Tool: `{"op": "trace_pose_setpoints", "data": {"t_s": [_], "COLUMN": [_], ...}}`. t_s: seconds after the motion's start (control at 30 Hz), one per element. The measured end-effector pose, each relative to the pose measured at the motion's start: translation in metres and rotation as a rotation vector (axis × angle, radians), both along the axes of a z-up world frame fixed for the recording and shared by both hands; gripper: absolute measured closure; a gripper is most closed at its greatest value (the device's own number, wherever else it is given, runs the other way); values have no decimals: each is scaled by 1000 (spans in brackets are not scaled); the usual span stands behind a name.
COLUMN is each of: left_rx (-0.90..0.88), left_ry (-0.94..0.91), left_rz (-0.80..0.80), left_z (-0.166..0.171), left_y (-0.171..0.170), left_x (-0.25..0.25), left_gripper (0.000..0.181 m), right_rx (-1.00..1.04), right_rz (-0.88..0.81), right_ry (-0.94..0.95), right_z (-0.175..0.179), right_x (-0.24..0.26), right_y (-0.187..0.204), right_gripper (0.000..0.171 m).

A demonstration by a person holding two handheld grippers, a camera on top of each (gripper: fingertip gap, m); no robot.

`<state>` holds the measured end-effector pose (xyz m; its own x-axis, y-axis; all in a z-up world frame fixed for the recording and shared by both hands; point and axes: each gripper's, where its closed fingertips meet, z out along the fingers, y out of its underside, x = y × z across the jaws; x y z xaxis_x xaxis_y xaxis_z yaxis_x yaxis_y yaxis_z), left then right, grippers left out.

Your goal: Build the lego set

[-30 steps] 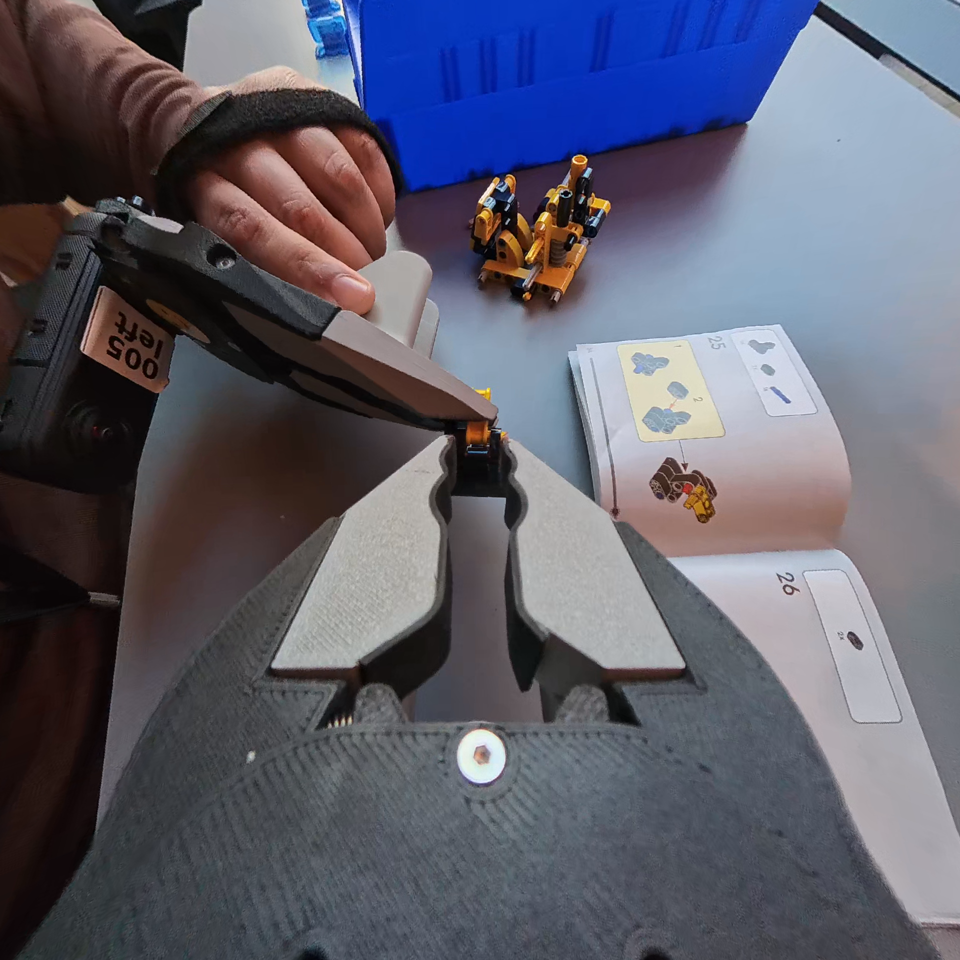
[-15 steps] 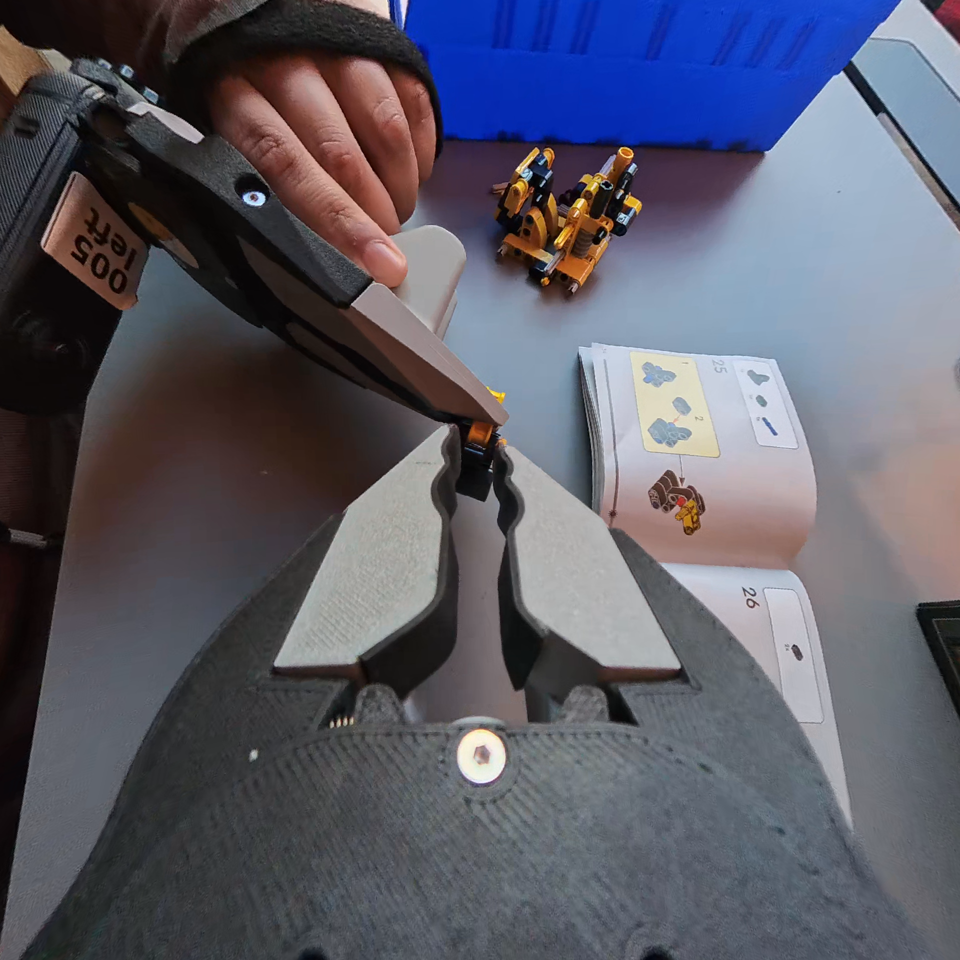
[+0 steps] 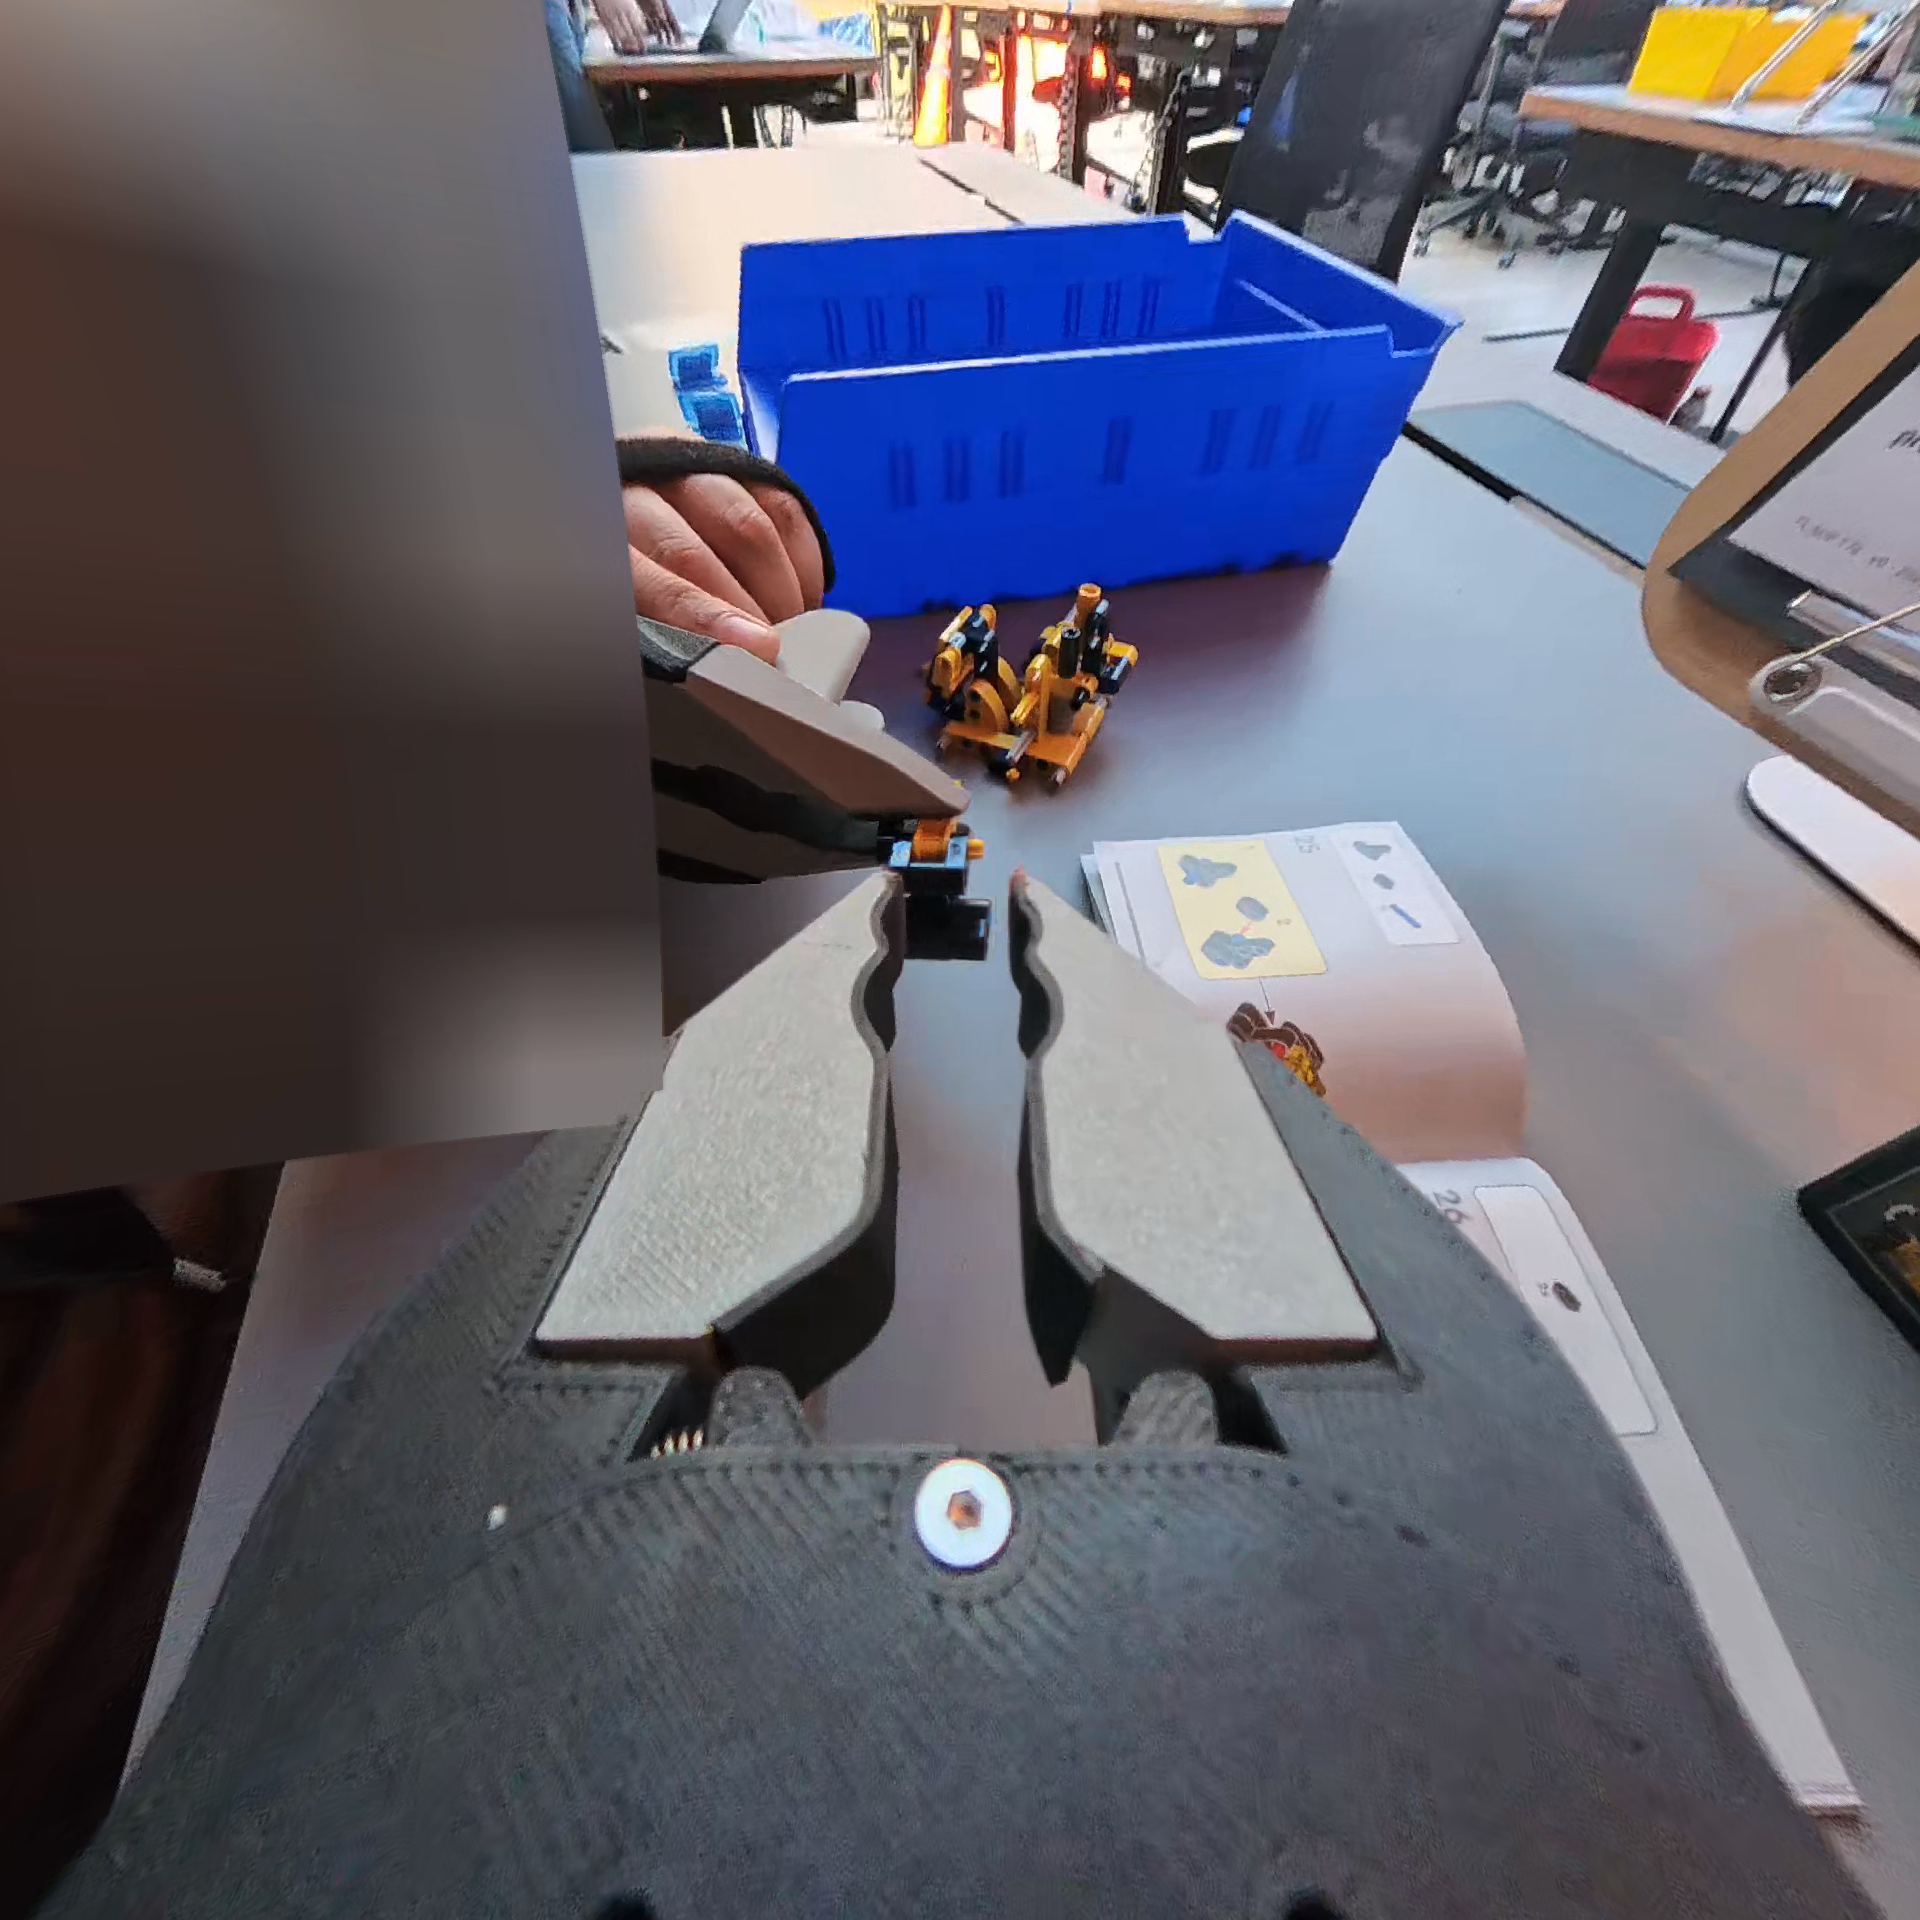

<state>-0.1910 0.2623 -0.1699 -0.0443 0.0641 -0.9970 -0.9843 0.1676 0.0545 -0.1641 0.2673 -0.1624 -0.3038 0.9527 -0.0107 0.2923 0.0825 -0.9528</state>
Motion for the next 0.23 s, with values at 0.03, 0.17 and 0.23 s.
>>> {"op": "trace_pose_setpoints", "data": {"t_s": [0.03,0.17,0.23], "left_rx": [8,20,32], "left_ry": [-2,-11,-10], "left_rz": [-8,-9,-13], "left_z": [1,4,6], "left_y": [-1,-2,-3], "left_x": [1,2,4], "left_gripper": [177,178,178], "right_rx": [14,111,142], "right_rz": [-5,-10,-23], "right_ry": [16,31,14], "right_z": [3,2,-3], "right_x": [-1,-2,-4], "right_y": [-1,-10,-10], "right_gripper": [153,160,161]}}
